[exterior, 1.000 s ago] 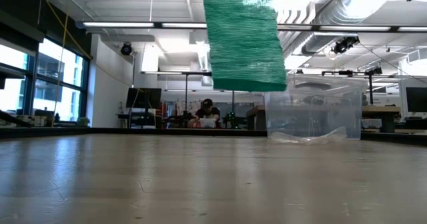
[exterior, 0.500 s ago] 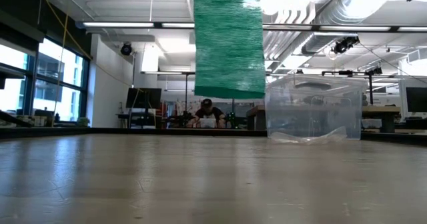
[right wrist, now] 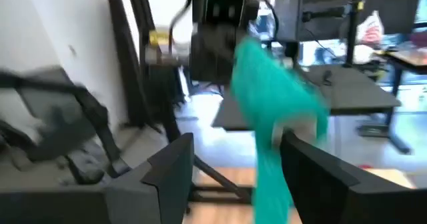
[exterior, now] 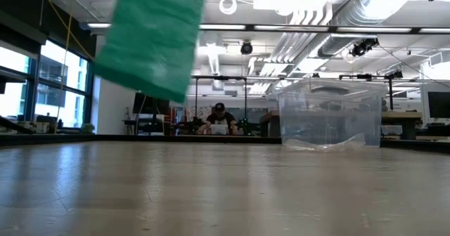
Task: Roll bandage
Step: Roll the green bandage
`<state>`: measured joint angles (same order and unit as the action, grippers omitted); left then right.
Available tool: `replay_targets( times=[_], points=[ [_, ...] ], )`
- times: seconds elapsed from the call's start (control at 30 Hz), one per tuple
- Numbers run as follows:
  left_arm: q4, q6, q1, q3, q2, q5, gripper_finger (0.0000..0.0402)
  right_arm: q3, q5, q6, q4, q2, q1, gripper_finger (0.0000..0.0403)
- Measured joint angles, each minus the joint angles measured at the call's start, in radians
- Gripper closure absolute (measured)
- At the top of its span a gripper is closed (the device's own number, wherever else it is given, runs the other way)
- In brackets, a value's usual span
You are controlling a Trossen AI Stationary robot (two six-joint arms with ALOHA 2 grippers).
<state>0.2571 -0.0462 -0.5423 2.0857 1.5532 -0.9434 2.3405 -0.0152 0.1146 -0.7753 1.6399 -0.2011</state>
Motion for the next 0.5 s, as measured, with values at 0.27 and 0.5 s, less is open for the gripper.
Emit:
replay_targets(
  times=[0.27, 0.5],
  points=[
    [0.012, -0.111, 0.000, 0.005, -0.067, 0.064, 0.0390, -0.002, 0.183, -0.096, -0.197, 0.013, -0.080, 0.0192],
    [-0.026, -0.159, 0.024, 0.006, -0.077, 0.226, 0.0391, -0.001, 0.437, -0.170, -0.002, 0.087, -0.124, 0.0192]
  ],
)
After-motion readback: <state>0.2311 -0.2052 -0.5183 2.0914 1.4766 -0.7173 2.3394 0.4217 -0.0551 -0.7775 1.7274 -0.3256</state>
